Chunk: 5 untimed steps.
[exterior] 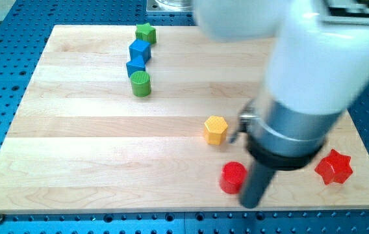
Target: Place the red circle vertically below the yellow heart
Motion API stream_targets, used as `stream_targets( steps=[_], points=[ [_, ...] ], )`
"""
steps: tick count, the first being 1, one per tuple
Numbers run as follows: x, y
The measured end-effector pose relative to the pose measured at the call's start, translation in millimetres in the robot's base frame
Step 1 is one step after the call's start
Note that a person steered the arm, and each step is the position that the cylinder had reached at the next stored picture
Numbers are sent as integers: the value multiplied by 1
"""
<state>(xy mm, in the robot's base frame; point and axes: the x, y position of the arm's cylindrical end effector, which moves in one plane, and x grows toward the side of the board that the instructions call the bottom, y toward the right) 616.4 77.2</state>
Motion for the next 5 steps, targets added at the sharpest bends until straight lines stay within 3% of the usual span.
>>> stream_targets(
  steps=[1, 2, 4, 5],
  points=[
    [-1, -57],
    [-23, -69],
    [-49, -5],
    [-44, -38]
  ],
)
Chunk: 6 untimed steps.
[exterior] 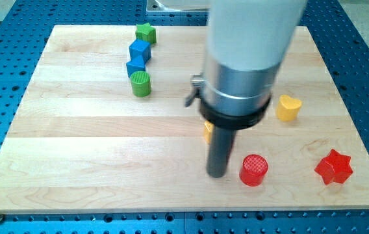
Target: Place the red circle vertically below the yellow heart
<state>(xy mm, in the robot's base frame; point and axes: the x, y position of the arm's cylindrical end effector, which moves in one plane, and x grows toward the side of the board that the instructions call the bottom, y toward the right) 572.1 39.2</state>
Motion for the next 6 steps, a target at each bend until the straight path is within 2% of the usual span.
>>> stream_targets(
  steps=[1, 2, 3, 4, 5, 6],
  points=[
    [19, 2],
    [16, 41],
    [15, 123],
    [8, 146],
    [-2, 115],
    [-40, 114]
  ],
)
